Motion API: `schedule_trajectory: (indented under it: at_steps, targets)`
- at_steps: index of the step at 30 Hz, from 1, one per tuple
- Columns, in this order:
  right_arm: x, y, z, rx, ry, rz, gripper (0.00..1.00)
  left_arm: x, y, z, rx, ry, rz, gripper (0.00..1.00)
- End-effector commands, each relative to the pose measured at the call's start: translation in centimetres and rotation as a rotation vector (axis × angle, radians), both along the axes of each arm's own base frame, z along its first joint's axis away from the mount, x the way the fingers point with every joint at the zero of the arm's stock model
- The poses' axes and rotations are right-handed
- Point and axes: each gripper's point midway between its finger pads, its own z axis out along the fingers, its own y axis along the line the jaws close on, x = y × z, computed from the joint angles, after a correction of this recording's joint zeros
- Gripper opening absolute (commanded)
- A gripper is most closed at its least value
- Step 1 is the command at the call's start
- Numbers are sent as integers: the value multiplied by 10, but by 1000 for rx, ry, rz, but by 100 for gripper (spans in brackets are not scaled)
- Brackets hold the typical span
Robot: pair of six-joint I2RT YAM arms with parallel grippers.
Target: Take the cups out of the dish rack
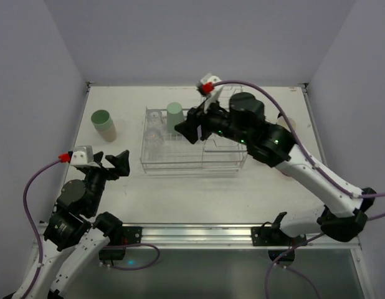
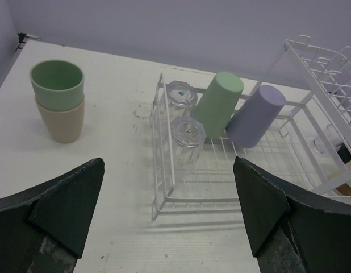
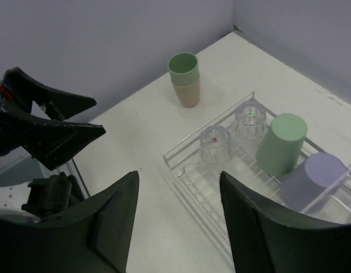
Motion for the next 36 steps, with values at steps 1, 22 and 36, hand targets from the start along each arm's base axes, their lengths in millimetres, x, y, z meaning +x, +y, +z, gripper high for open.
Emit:
schedule_trajectory:
  at_steps: [1,22,36]
  targets:
    - [-11,45,-34,-186,8,170,64,-3,22,13,-46,-19,114,100]
    - [92,144,-215,-522,231,122,92,0,25,9,-50,-7,137,100]
    - [129,153,-254,-501,269,87,89,4,19,8,-36,-2,112,100]
